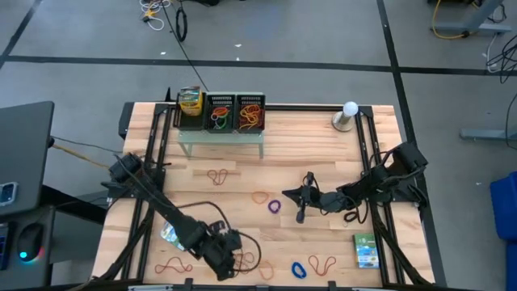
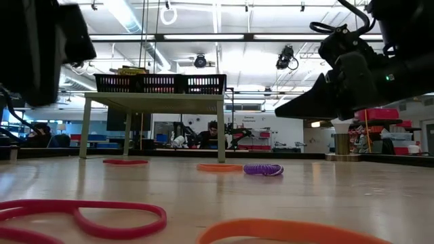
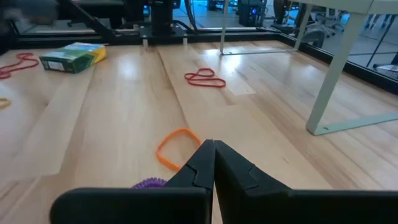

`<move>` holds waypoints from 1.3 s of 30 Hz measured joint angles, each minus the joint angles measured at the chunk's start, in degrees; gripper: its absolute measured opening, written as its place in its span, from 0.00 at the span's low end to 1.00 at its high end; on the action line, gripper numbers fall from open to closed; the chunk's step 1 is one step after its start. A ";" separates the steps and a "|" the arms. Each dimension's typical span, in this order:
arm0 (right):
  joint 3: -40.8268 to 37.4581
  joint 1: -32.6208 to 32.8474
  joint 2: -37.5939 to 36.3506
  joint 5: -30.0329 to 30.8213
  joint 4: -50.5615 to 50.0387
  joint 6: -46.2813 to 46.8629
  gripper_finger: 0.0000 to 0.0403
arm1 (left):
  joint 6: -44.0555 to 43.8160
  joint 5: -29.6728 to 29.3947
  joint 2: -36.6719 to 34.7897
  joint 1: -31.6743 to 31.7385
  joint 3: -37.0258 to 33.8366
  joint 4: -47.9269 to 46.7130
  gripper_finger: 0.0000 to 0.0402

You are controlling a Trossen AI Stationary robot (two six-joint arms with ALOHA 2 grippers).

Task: Pick & Place Office Desk Supplies
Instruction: Put the red rubber band into the right black bin on the shelf

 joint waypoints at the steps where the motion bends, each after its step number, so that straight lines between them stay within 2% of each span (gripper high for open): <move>1: 0.00 -0.02 0.00 0.07 0.13 0.00 0.03 | -0.16 -0.03 1.47 -0.01 0.91 0.56 0.22; 9: 0.00 -0.07 0.00 0.20 0.66 -0.59 0.03 | 0.53 -2.65 10.54 -0.16 7.71 -4.79 0.27; 16: 0.00 -0.05 0.00 0.20 0.69 -0.55 0.03 | 2.50 -2.55 12.91 -1.03 8.41 -4.43 0.26; 19: -0.02 -0.04 0.00 0.39 0.69 -0.55 0.03 | 2.33 -2.89 13.02 -1.06 8.45 -4.86 0.22; 22: -0.02 -0.07 0.00 0.66 0.69 -0.57 0.03 | 2.57 -3.80 13.00 -1.04 8.47 -5.27 0.12; 24: -0.02 -0.04 0.00 0.68 0.69 -0.59 0.03 | 5.78 -4.87 12.72 -1.08 8.40 -5.28 0.04; 28: -0.02 -0.50 0.00 1.03 0.72 -1.03 0.03 | 10.26 -11.36 12.08 -1.47 8.62 -8.00 0.02; 34: -0.02 -2.74 0.00 1.10 0.81 -1.02 0.03 | 8.88 -23.99 11.84 -2.56 9.27 -13.72 0.01; 37: -0.02 -3.39 0.00 1.16 0.76 -0.52 0.03 | 8.02 -25.42 10.58 -2.76 6.33 -13.52 0.01; 39: -0.02 -3.35 -0.01 1.25 0.72 0.16 0.03 | 5.64 -28.83 8.85 -2.62 2.75 -12.43 0.01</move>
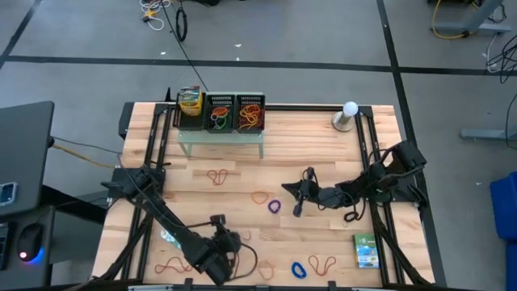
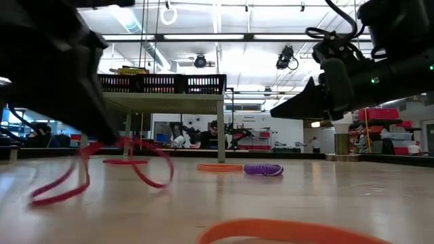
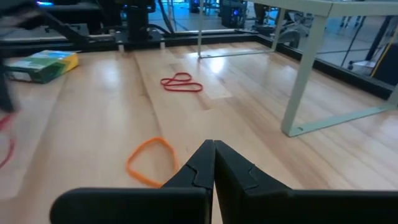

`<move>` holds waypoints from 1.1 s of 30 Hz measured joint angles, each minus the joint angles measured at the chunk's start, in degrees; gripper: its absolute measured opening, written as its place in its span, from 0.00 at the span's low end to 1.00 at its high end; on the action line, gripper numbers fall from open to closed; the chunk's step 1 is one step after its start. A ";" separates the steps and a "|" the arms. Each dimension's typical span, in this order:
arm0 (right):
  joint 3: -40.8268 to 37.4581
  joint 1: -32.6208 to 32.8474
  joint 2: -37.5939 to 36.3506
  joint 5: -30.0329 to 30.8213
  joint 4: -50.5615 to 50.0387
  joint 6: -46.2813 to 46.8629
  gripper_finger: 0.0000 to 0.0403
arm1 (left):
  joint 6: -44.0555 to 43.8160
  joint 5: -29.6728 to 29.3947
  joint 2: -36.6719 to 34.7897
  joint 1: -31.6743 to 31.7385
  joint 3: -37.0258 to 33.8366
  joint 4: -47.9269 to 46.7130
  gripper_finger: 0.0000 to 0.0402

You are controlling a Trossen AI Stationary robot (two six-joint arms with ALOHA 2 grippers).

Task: Pick & Place Office Desk Supplies
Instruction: Put the red rubber band into the right black bin on the shelf

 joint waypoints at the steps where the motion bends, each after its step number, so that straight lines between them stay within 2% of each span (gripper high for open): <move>1: 0.00 0.11 -0.02 -0.01 -0.09 0.74 0.03 | -1.46 -2.72 -1.05 0.05 -2.44 1.35 0.01; 3: 0.00 0.18 -0.02 -0.03 -0.45 2.16 0.03 | -3.36 -8.44 -3.68 0.40 -8.01 6.96 0.01; 5: 0.00 0.16 -0.02 -0.02 -0.49 2.31 0.03 | -3.16 -13.40 -6.16 1.13 -14.22 16.72 0.01; 9: 0.61 0.11 -0.02 -0.20 -1.31 2.27 0.03 | 8.37 -16.17 -8.41 3.85 -25.80 43.89 0.01; 14: 5.84 0.05 -0.02 -1.84 -10.41 2.71 0.03 | 28.55 -12.19 -8.08 8.85 -37.08 80.96 0.01; 18: 11.92 -0.21 -0.02 -6.60 -19.99 4.64 0.03 | 40.14 -4.47 -7.92 12.77 -43.88 101.73 0.01; 22: 15.68 -0.07 -0.02 -9.32 -23.68 6.69 0.08 | 44.84 -0.02 -7.92 15.88 -48.05 111.46 0.01; 27: 16.70 0.73 -0.28 -9.76 -23.78 8.11 0.21 | 48.65 1.65 -7.92 17.84 -50.76 119.11 0.01; 30: 16.74 1.12 -0.32 -9.77 -25.39 9.78 0.30 | 50.50 0.77 -7.91 17.85 -51.29 122.56 0.01; 33: 16.75 0.82 -0.08 -7.71 -31.36 15.98 0.39 | 49.87 -0.33 -7.92 17.85 -51.26 125.45 0.01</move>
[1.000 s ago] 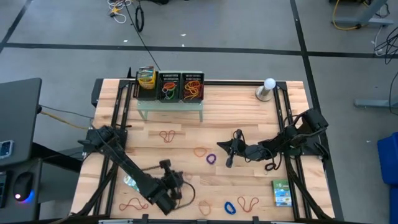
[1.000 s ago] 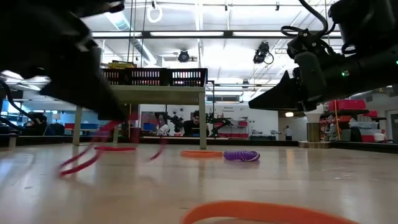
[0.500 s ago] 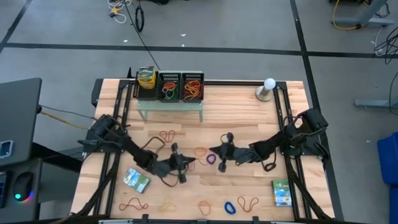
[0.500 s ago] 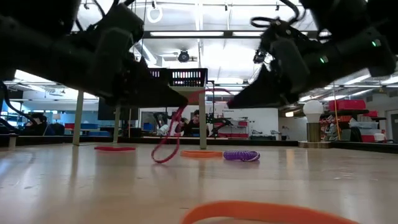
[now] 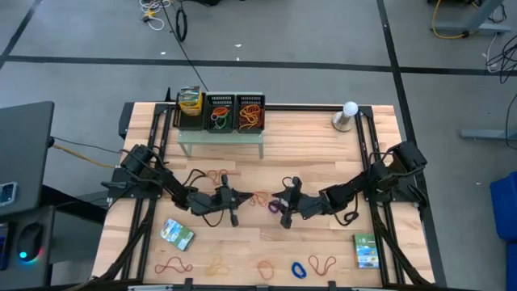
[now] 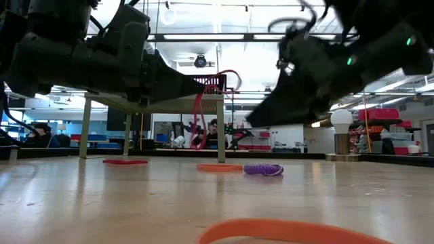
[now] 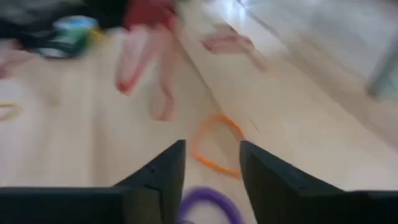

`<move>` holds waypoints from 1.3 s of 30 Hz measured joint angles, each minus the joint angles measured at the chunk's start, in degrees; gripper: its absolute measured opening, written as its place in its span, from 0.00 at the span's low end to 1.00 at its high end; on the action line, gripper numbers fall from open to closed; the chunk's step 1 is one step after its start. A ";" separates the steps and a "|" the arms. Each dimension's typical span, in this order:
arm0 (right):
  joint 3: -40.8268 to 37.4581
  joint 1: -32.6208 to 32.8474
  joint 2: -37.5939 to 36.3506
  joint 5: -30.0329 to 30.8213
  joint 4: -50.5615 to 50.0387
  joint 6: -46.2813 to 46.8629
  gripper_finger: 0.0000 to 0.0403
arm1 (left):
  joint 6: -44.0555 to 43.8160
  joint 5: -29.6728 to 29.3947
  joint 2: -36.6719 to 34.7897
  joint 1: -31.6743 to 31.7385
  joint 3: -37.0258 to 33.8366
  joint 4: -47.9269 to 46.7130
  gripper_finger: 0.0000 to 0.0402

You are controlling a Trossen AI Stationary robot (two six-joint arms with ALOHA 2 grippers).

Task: Pick & Place Office Desk Supplies
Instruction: Put the red rubber band into the right black bin on the shelf

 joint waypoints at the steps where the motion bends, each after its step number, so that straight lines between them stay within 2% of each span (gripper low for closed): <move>1: 0.00 -0.24 0.58 0.27 -1.01 2.01 0.42 | -0.19 0.02 0.00 -0.01 0.00 0.40 0.01; 3: 0.00 -0.61 2.33 0.69 1.21 3.24 0.46 | -0.73 0.00 0.00 -0.01 -0.01 1.70 0.01; 7: 0.02 -0.46 7.06 0.54 18.20 -2.79 0.51 | -1.07 -0.76 0.02 0.35 0.00 1.96 0.01; 11: 0.02 -0.37 9.90 0.40 33.12 -9.60 0.50 | -1.18 -0.90 0.02 0.34 0.00 2.00 0.01; 14: 0.12 -1.27 10.12 0.14 37.43 -11.44 0.48 | -1.18 -0.84 0.02 0.34 0.00 2.00 0.01; 23: 4.34 -4.65 10.14 -4.50 35.44 -12.77 0.40 | -1.18 -0.85 0.02 0.34 0.00 2.02 0.01; 27: 4.72 -5.31 10.17 -6.08 33.28 -12.27 0.31 | -1.40 -0.86 0.07 0.30 0.00 3.55 0.01; 35: 4.70 -5.30 10.17 -5.79 32.12 -12.34 0.05 | -1.12 -1.15 0.09 0.25 0.00 4.83 0.01; 39: 4.65 -5.29 10.13 -5.80 32.51 -13.18 0.02 | -1.16 -2.22 0.09 -0.19 0.00 4.90 0.04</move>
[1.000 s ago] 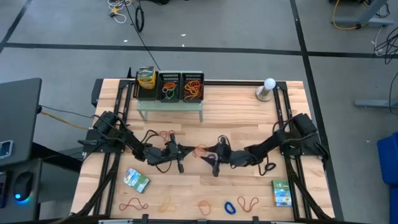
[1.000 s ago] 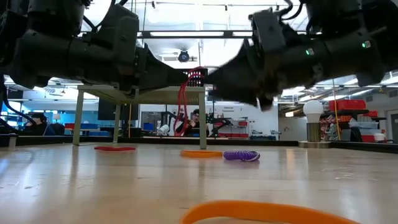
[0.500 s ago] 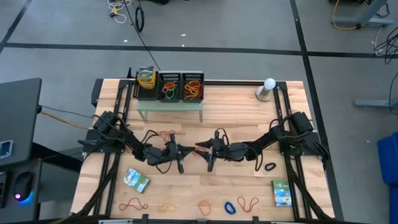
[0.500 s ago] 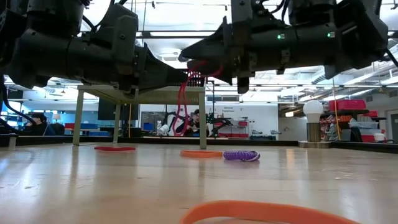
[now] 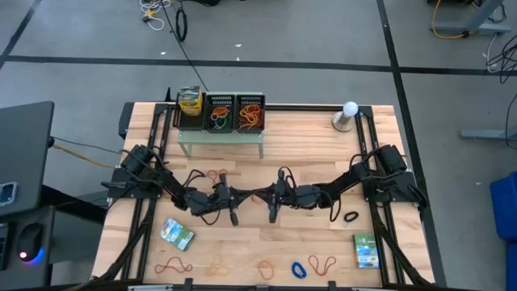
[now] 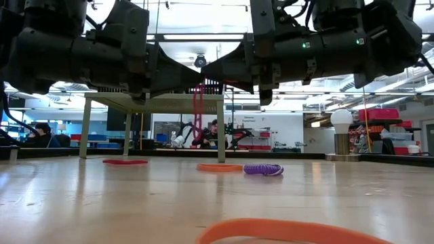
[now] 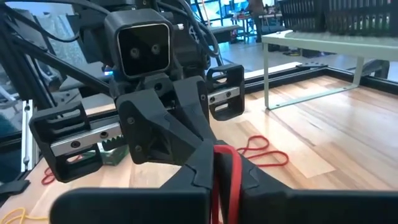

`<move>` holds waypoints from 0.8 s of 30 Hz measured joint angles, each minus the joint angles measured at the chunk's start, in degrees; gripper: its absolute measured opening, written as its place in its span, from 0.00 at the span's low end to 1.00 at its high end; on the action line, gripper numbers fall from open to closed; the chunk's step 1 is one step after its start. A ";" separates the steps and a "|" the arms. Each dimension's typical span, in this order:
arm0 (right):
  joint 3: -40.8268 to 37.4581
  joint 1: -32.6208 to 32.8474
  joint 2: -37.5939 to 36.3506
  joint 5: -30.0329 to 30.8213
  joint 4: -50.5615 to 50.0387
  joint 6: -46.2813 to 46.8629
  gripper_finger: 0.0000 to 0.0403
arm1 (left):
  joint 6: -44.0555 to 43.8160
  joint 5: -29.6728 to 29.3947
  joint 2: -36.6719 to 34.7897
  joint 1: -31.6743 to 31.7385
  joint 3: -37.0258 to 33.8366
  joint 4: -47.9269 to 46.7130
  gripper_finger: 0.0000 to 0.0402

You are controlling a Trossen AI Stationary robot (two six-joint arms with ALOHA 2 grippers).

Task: Pick & Place Office Desk Supplies
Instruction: Put the red rubber band into the right black bin on the shelf

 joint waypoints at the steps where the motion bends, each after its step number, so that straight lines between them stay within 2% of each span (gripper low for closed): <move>1: 0.00 0.00 -0.25 -0.05 -0.24 -0.06 0.03 | 0.02 -0.84 0.00 -0.28 0.00 0.03 0.06; 6: 0.00 -0.16 -2.83 -0.20 -2.89 -1.06 0.01 | 0.59 -4.27 -1.10 -1.91 -0.80 0.41 0.14; 11: 0.00 -0.99 -9.07 1.85 -10.56 -1.96 0.01 | -2.29 -4.00 -5.69 -2.62 -5.53 0.67 0.21; 14: 0.00 -2.26 -13.43 3.31 -14.49 -2.68 0.01 | -4.84 -1.88 -8.43 -2.56 -9.41 0.79 0.24; 18: 2.81 -6.22 -18.87 3.81 -22.72 -2.71 0.00 | -8.26 -1.89 -9.25 -2.48 -13.02 1.30 0.21; 24: 18.75 -14.43 -20.90 3.88 -47.26 -6.94 0.00 | -8.06 -2.05 -9.25 -2.47 -13.51 1.38 0.09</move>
